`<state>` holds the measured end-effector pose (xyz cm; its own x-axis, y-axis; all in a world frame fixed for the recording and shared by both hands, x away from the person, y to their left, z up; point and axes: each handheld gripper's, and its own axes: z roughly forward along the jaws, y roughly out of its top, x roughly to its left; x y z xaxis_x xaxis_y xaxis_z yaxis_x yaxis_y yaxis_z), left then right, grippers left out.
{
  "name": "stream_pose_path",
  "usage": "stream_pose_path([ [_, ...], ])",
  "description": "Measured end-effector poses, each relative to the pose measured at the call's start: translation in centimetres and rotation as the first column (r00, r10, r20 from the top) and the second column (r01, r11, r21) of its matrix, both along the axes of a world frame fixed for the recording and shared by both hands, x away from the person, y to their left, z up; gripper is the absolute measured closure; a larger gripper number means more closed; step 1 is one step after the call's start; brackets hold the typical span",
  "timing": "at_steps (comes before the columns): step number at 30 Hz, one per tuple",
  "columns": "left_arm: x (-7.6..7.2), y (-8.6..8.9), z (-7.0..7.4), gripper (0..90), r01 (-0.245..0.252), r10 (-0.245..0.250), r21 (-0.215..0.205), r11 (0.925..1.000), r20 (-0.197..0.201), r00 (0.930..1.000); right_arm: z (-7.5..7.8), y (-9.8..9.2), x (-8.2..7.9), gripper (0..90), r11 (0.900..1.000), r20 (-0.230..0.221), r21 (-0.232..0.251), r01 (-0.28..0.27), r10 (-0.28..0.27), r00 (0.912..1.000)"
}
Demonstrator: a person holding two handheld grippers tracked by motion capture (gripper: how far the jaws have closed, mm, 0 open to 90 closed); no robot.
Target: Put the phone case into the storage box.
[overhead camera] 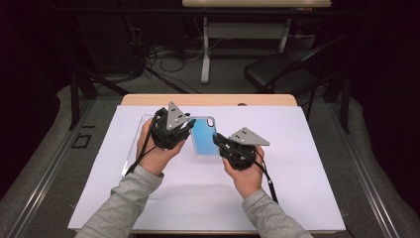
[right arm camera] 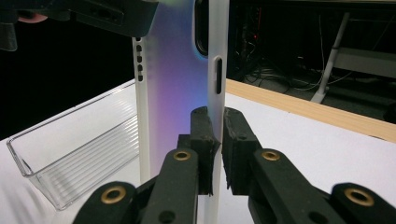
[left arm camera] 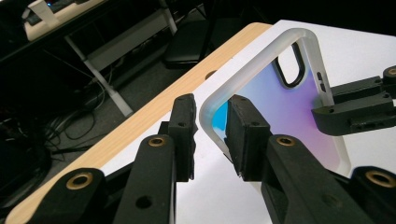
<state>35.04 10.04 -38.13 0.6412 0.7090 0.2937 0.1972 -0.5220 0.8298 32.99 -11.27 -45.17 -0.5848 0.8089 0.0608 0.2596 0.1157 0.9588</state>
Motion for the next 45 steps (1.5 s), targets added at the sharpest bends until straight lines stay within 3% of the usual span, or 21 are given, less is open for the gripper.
stream_pose_path([
  [22,-0.34,0.06,0.02,79.9,0.003,-0.004,0.045,0.9990,0.021,0.9998,-0.09,0.17,-0.05,83.8,1.000,0.002,0.005,-0.002,0.002,1.0000],
  [45,-0.38,0.36,0.04,80.8,0.021,-0.023,0.045,0.9987,0.037,0.9990,-0.13,0.22,-0.04,83.4,1.000,0.005,0.012,-0.010,0.010,0.9999],
])
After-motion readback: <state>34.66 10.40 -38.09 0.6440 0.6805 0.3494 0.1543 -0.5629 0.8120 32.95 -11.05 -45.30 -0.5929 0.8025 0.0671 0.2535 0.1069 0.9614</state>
